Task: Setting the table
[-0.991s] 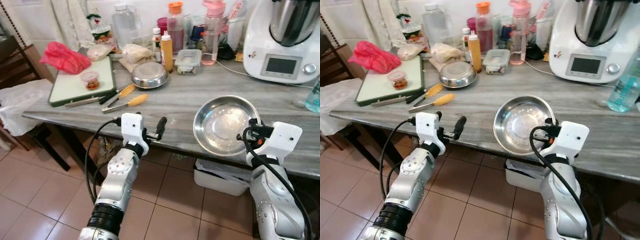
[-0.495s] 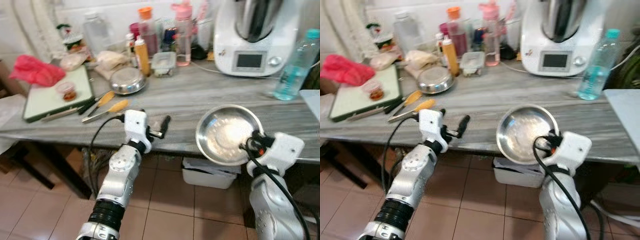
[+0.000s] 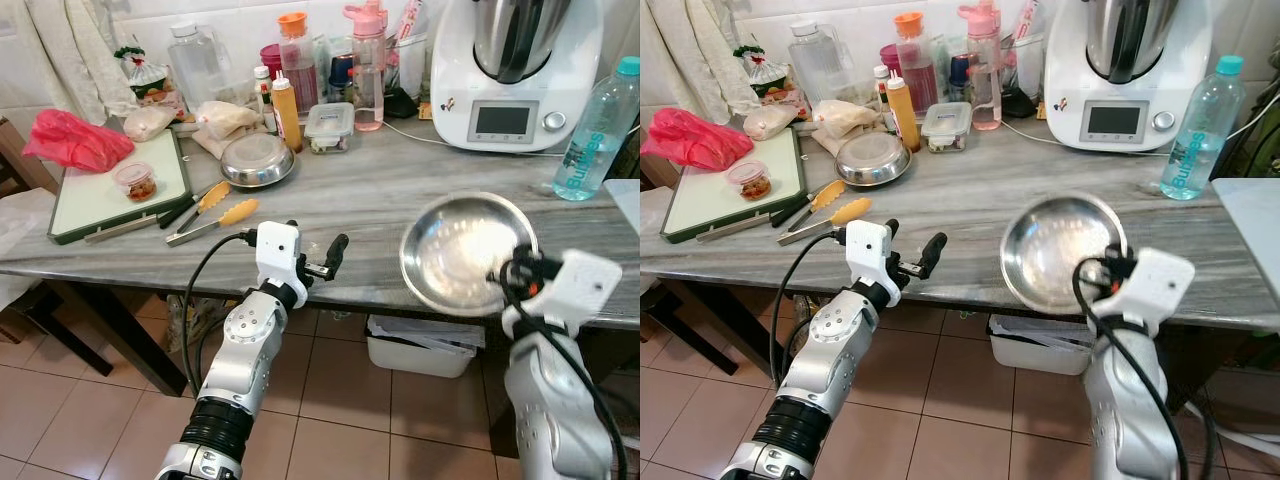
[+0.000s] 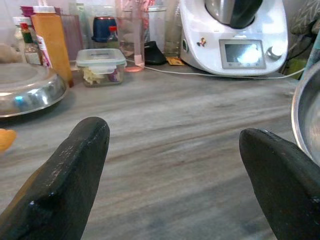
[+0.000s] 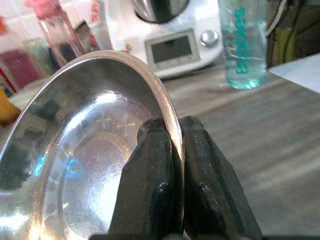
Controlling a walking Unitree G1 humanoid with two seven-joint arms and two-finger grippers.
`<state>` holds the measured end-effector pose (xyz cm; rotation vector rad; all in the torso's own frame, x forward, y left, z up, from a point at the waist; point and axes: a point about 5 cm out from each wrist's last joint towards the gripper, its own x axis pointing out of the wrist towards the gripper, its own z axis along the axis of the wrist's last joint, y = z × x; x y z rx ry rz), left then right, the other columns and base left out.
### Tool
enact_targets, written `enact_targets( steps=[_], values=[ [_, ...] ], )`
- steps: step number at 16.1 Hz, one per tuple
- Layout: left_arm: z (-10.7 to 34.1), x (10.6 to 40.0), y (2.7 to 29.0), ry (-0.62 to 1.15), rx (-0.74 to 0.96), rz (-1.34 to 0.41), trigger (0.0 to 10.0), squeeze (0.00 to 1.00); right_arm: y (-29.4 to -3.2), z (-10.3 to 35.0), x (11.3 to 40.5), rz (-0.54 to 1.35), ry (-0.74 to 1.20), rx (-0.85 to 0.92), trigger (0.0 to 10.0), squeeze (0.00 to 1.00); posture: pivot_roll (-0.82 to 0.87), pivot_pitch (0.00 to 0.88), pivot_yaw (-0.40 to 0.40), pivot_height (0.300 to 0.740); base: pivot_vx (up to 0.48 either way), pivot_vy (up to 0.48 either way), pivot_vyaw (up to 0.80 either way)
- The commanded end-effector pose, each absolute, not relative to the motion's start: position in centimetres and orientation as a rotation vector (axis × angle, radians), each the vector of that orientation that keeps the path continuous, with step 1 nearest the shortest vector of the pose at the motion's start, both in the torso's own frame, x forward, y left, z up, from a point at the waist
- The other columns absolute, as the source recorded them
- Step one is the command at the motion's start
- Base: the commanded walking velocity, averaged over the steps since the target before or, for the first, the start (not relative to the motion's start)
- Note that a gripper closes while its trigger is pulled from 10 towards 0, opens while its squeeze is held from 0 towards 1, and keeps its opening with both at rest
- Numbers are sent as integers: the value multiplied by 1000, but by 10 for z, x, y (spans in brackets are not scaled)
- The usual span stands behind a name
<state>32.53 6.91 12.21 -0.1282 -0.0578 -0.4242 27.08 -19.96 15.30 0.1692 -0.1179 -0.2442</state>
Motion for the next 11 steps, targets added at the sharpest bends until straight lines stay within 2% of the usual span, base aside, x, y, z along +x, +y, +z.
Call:
enact_targets(
  steps=[1,3,6,11],
  values=[
    [120,326,78,-51,-115,-388,10000,0,-196,156,275,-218,-127,191,10000,0,-215,0,123,740,0,0,0],
    [116,319,100,-45,-101,-365,10000,0,-187,162,294,-185,-128,263,10000,0,-196,12,117,740,0,0,0],
    [113,308,108,-17,-86,-461,10000,0,-180,161,311,-188,-92,371,10000,0,-170,14,114,740,0,0,0],
    [113,303,99,27,-74,-613,10000,0,-160,146,337,-158,42,478,10000,0,-151,14,124,740,0,0,0]
  ],
)
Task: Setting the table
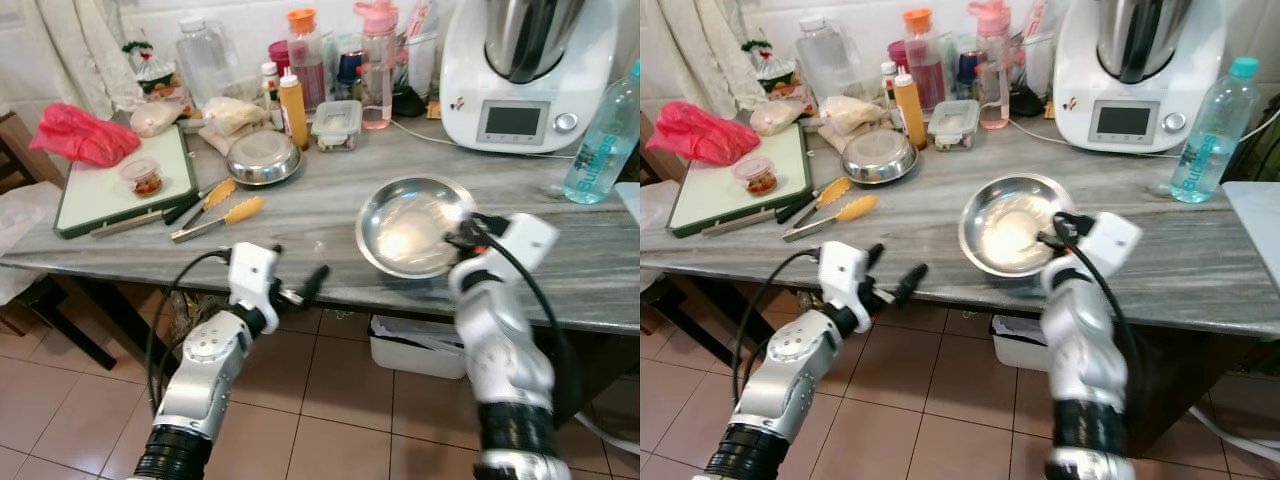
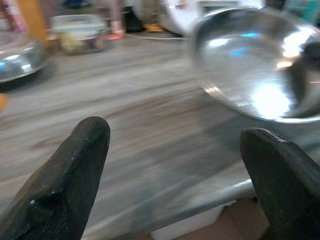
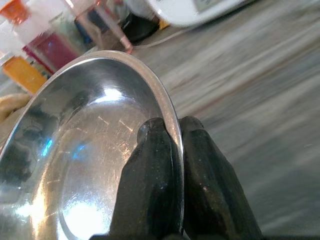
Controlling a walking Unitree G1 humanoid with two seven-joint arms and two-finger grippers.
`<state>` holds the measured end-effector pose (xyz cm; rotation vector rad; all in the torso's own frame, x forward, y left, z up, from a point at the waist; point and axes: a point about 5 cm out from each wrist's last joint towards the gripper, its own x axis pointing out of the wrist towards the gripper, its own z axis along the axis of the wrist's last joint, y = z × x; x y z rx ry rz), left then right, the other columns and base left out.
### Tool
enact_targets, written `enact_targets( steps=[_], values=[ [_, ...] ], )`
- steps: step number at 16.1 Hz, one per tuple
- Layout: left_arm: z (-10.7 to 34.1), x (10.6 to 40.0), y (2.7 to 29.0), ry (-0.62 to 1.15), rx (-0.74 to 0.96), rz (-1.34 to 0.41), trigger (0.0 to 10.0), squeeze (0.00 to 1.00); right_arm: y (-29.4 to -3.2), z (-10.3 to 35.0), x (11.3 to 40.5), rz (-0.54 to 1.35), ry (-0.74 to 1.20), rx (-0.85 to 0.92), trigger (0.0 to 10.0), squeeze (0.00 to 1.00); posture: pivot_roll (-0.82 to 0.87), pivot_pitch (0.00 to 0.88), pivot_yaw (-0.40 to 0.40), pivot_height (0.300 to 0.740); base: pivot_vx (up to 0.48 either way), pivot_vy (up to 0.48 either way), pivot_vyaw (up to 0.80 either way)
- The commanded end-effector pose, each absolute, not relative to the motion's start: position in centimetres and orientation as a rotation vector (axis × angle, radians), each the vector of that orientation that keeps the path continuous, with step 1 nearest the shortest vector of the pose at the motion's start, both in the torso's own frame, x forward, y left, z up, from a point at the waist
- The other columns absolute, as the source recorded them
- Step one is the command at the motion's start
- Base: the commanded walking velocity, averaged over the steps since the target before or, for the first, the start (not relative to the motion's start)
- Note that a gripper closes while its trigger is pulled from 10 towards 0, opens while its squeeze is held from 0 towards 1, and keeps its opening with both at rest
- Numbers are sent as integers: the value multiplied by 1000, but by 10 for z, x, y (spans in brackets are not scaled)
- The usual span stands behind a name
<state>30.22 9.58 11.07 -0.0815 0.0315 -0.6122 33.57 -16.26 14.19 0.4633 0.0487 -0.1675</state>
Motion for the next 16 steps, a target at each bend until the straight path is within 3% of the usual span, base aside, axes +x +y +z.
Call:
enact_targets(
  steps=[1,8,16],
  values=[
    [115,300,97,28,-66,-641,10000,0,-156,145,344,-169,59,476,10000,0,-150,15,128,740,0,0,0],
    [114,290,97,71,-41,-775,10000,0,-158,129,360,-242,172,529,10000,0,-138,17,131,740,0,0,0],
    [118,296,101,58,-23,-768,10000,0,-137,123,372,-194,226,577,10000,0,-141,6,127,740,0,0,0]
  ],
)
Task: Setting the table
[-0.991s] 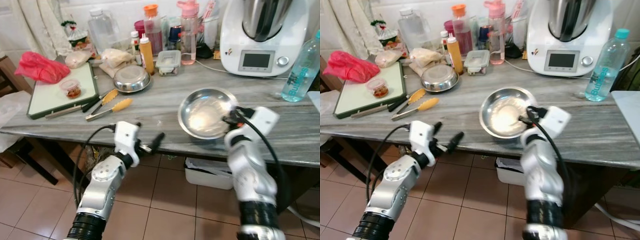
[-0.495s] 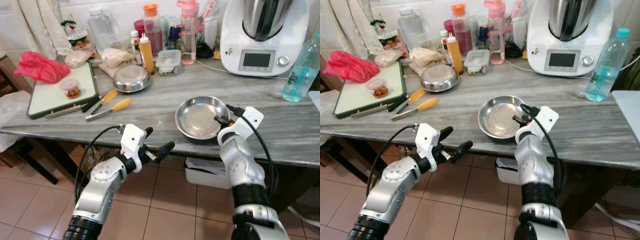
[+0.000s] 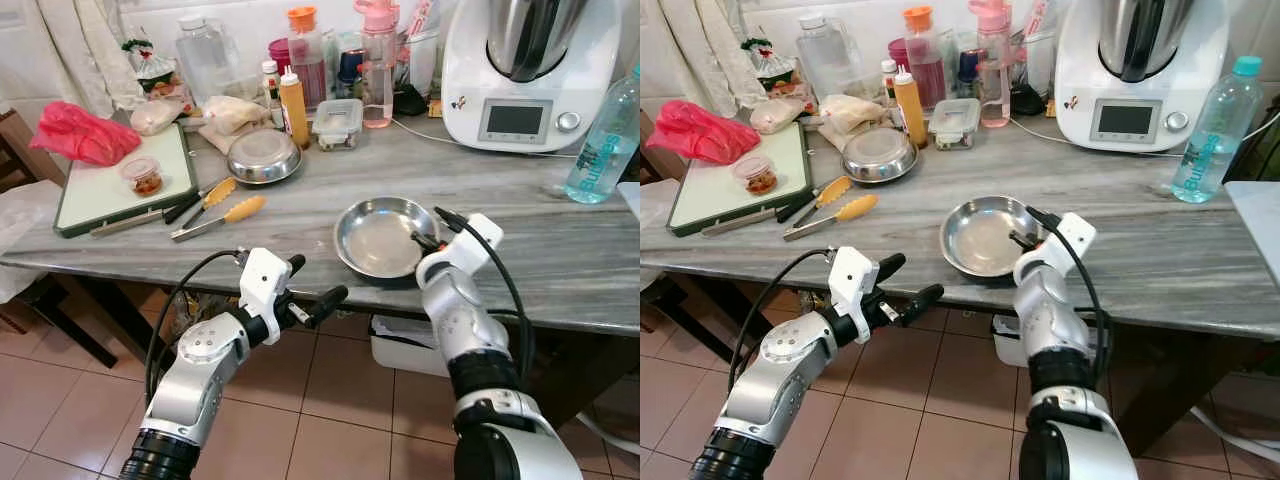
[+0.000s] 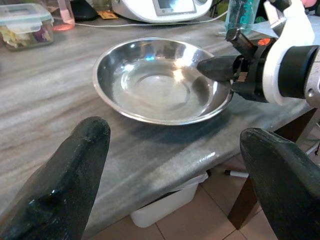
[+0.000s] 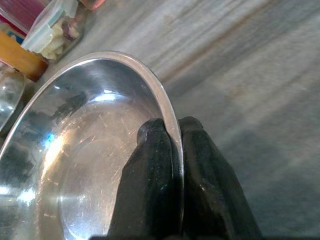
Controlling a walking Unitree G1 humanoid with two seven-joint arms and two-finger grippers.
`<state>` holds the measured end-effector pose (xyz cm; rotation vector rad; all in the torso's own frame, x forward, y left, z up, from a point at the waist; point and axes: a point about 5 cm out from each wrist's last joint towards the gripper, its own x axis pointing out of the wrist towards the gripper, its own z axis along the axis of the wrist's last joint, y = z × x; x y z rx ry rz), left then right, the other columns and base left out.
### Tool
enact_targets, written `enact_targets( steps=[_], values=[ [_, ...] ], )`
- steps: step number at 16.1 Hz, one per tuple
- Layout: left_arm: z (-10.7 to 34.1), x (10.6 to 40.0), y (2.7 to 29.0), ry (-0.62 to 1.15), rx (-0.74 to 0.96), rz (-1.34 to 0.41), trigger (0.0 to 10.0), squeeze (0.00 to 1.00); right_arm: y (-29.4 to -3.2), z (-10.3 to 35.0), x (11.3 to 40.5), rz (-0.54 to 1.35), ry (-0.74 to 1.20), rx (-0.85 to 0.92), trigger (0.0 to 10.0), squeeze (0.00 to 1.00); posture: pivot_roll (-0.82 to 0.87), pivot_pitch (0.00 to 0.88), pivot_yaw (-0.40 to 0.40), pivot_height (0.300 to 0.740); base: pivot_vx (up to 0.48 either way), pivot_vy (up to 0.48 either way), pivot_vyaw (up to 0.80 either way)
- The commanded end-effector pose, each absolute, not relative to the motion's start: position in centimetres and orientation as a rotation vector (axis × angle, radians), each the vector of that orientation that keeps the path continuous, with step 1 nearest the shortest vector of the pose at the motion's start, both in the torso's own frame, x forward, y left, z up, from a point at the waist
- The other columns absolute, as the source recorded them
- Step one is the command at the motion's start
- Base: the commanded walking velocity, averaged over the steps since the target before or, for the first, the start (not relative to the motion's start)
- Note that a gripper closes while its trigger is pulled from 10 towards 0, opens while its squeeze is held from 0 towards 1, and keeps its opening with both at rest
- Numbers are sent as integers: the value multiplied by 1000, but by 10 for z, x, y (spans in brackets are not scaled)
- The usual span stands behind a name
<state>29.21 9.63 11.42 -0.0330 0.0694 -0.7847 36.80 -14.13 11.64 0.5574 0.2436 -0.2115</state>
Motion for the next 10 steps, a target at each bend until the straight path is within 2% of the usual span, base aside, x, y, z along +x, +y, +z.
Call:
enact_targets(
  steps=[1,2,3,4,10],
  values=[
    [118,296,100,58,-24,-767,10000,0,-136,125,373,-193,217,570,10000,0,-139,6,125,740,0,0,0],
    [118,296,99,58,-23,-768,10000,0,-135,126,374,-190,212,575,10000,824,-140,7,123,740,0,0,0],
    [118,295,99,57,-24,-769,10000,0,-134,126,375,-187,215,581,10000,824,-140,7,122,740,0,0,0],
    [117,294,98,58,-26,-771,10000,0,-132,127,377,-192,218,571,10000,1000,-139,5,119,740,0,0,0],
    [117,295,95,56,-35,-767,10000,0,-139,119,375,-219,229,575,10000,1000,-147,0,120,740,0,0,0]
  ],
)
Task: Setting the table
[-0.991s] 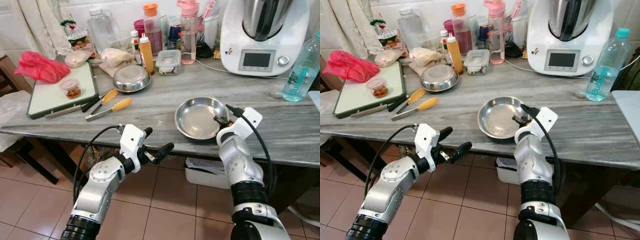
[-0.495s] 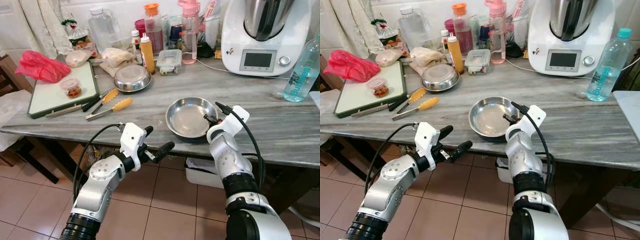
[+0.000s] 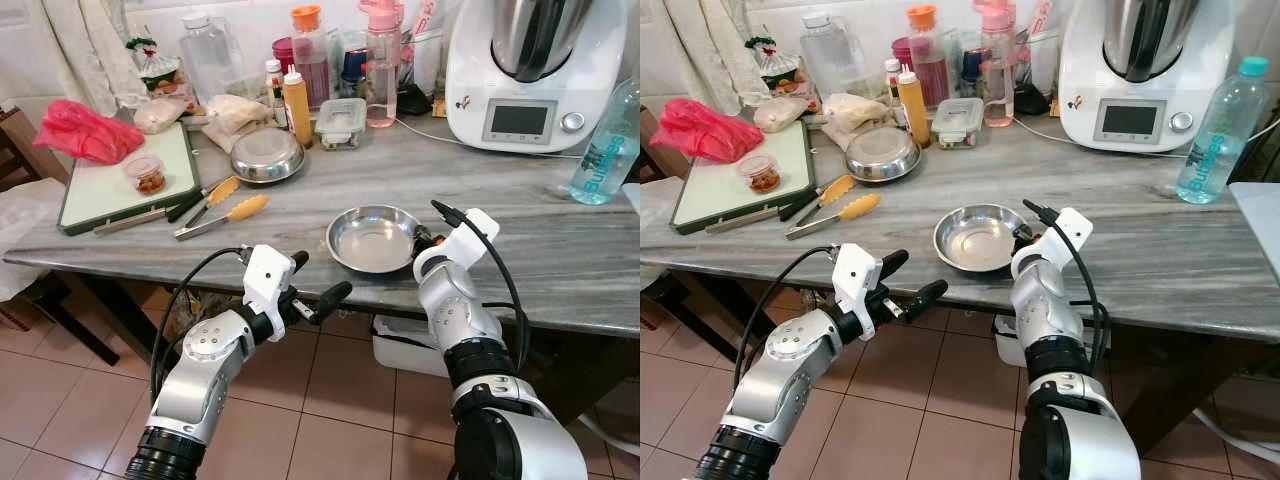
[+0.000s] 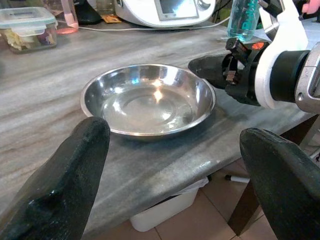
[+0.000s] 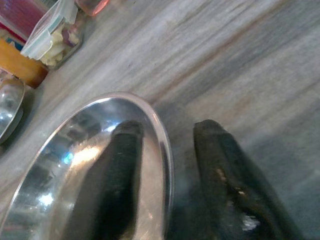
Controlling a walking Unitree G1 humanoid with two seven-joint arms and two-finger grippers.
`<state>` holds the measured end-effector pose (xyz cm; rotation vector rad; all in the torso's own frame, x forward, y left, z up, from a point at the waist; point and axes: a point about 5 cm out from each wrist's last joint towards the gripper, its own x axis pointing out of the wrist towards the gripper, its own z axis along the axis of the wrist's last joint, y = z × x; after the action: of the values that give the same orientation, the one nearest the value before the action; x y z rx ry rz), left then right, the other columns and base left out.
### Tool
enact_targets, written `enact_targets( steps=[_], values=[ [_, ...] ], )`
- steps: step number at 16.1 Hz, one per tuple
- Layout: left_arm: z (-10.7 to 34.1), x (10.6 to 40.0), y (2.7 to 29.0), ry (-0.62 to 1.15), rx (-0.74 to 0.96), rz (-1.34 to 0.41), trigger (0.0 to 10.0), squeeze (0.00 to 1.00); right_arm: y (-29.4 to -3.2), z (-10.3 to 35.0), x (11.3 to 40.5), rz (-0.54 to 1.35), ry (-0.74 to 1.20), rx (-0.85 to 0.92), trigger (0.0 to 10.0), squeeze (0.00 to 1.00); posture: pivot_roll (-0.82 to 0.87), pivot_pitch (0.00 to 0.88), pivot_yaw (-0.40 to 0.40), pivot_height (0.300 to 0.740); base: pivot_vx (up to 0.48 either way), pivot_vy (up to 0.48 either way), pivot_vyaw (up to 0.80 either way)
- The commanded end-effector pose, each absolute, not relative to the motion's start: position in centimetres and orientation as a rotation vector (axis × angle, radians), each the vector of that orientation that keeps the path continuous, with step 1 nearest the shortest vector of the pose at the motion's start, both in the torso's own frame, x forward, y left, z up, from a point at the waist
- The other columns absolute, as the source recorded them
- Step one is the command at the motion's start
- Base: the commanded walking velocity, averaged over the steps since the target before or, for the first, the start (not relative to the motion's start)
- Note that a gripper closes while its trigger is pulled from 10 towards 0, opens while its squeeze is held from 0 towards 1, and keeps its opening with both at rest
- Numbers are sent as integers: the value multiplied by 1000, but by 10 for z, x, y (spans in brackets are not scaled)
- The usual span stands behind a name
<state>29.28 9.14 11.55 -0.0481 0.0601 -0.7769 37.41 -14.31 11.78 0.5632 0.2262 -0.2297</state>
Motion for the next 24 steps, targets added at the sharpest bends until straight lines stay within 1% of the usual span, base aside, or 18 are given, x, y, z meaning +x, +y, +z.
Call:
enact_targets(
  steps=[1,4,5,6,7,8,10,11,12,15,17,18,19,20,22,24],
  values=[
    [117,295,95,57,-36,-768,10000,0,-140,118,375,-224,228,579,10000,1000,-148,0,122,740,0,0,0],
    [116,296,93,57,-36,-775,10000,0,-143,119,374,-225,219,574,10000,1000,-157,0,124,740,0,0,0],
    [117,296,92,56,-37,-776,10000,0,-142,126,375,-194,175,541,10000,1000,-157,0,123,740,0,0,0],
    [117,296,92,54,-38,-775,10000,0,-143,134,374,-166,125,477,10000,1000,-156,0,121,740,0,0,0],
    [117,296,92,53,-38,-774,10000,0,-143,137,373,-152,100,449,10000,1000,-156,0,120,740,0,0,0],
    [117,296,93,52,-40,-770,10000,0,-145,146,368,-129,33,362,10000,1000,-156,0,118,740,0,0,0],
    [117,295,93,51,-41,-766,10000,0,-151,153,358,-117,-32,278,10000,1000,-157,0,117,740,0,0,0],
    [116,295,93,51,-45,-762,10000,0,-160,159,345,-112,-89,249,10000,1000,-164,0,113,740,0,0,0],
    [116,295,92,51,-46,-762,10000,0,-162,161,340,-103,-109,248,10000,1000,-168,0,115,740,0,0,0],
    [115,296,89,53,-60,-763,10000,0,-164,167,318,-80,-151,135,10000,1000,-181,0,119,740,0,0,0],
    [111,296,89,63,-72,-740,10000,0,-167,164,299,-51,-148,99,10000,1000,-189,0,115,740,0,0,0],
    [111,296,89,56,-75,-724,10000,0,-171,160,293,-70,-141,47,10000,1000,-189,0,113,740,0,0,0],
    [111,297,90,48,-80,-700,10000,0,-173,156,285,-71,-143,16,10000,1000,-190,0,108,740,0,0,0],
    [112,297,93,34,-86,-655,10000,0,-173,153,274,-64,-163,-74,10000,1000,-190,0,106,740,0,0,0],
    [112,297,96,30,-91,-610,10000,0,-174,146,263,-77,-125,-53,10000,1000,-190,0,106,740,0,0,0],
    [114,298,105,4,-81,-507,10000,0,-180,142,248,-97,-106,-68,10000,1000,-185,3,113,740,0,0,0]
  ],
)
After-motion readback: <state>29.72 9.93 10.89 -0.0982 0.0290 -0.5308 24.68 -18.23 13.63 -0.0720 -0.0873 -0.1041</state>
